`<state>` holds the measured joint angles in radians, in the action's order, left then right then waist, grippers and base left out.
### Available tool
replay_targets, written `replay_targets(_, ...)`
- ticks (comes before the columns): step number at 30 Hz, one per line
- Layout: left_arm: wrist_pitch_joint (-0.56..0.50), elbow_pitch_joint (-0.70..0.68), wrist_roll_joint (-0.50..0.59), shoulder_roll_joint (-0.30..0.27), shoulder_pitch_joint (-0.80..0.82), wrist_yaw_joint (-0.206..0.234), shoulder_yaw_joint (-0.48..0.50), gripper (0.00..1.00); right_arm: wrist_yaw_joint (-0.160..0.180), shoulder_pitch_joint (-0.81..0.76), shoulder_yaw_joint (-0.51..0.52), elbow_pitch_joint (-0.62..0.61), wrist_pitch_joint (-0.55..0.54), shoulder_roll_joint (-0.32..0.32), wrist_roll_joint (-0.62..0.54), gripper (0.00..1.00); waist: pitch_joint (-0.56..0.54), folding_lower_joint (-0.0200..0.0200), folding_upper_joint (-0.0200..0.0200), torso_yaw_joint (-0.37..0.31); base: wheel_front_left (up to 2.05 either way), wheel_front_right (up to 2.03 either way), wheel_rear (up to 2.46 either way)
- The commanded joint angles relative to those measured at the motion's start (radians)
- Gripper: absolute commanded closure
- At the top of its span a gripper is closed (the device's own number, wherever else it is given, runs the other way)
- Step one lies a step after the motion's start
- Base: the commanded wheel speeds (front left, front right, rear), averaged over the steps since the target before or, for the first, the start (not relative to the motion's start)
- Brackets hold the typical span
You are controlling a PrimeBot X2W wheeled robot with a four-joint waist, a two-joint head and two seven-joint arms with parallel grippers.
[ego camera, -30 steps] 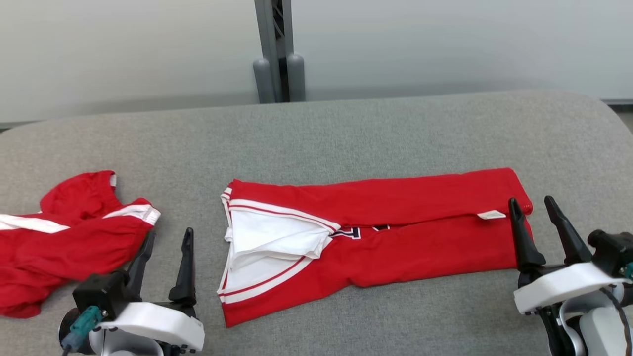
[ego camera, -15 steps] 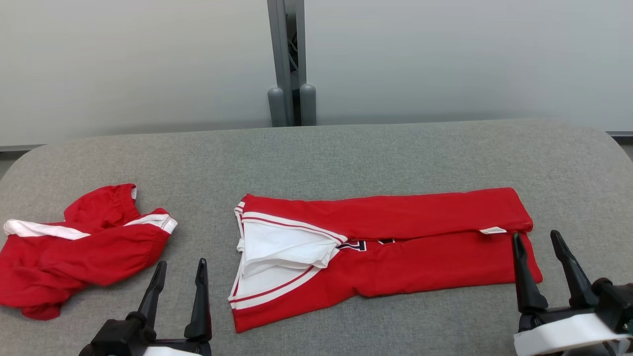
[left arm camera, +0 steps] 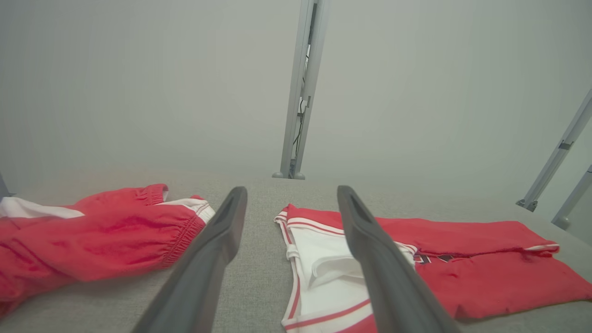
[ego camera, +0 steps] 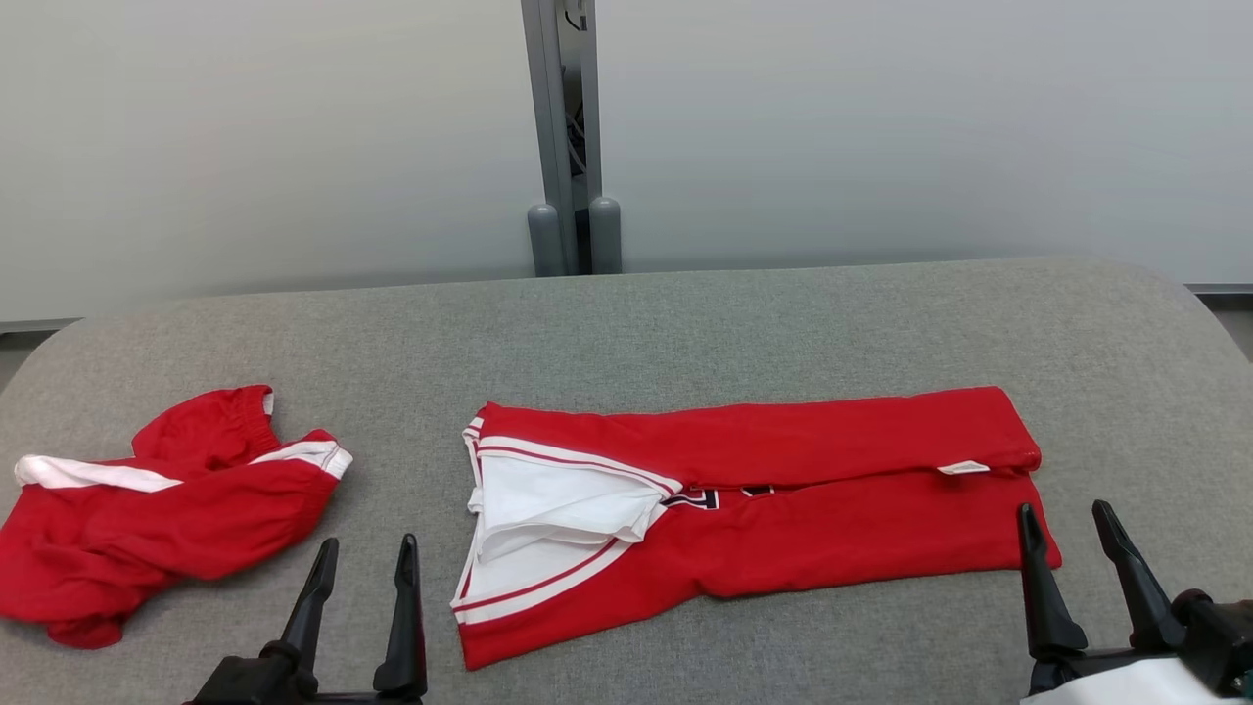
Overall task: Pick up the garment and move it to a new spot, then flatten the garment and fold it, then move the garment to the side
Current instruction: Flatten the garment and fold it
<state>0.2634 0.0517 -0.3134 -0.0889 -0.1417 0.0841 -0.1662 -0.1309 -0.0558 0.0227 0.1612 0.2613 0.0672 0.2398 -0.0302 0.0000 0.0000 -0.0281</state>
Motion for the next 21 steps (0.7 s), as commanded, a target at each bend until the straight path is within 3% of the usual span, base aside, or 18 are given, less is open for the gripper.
replay_targets(1, 0.002, 0.003, 0.013, 0.002, -0.004, -0.01, 0.012, 0.0, 0.0, -0.013, 0.004, 0.001, 0.004, 0.002, 0.001, 0.0, -0.001, 0.0, 0.0, 0.0, 0.0, 0.0, 0.0)
replay_targets(21, 0.002, 0.034, 0.077, 0.034, -0.005, -0.065, 0.057, 0.0, 0.0, -0.023, -0.029, 0.016, 0.005, 0.006, -0.01, 0.0, -0.014, 0.0, 0.0, 0.007, 0.0, 0.0, 0.0)
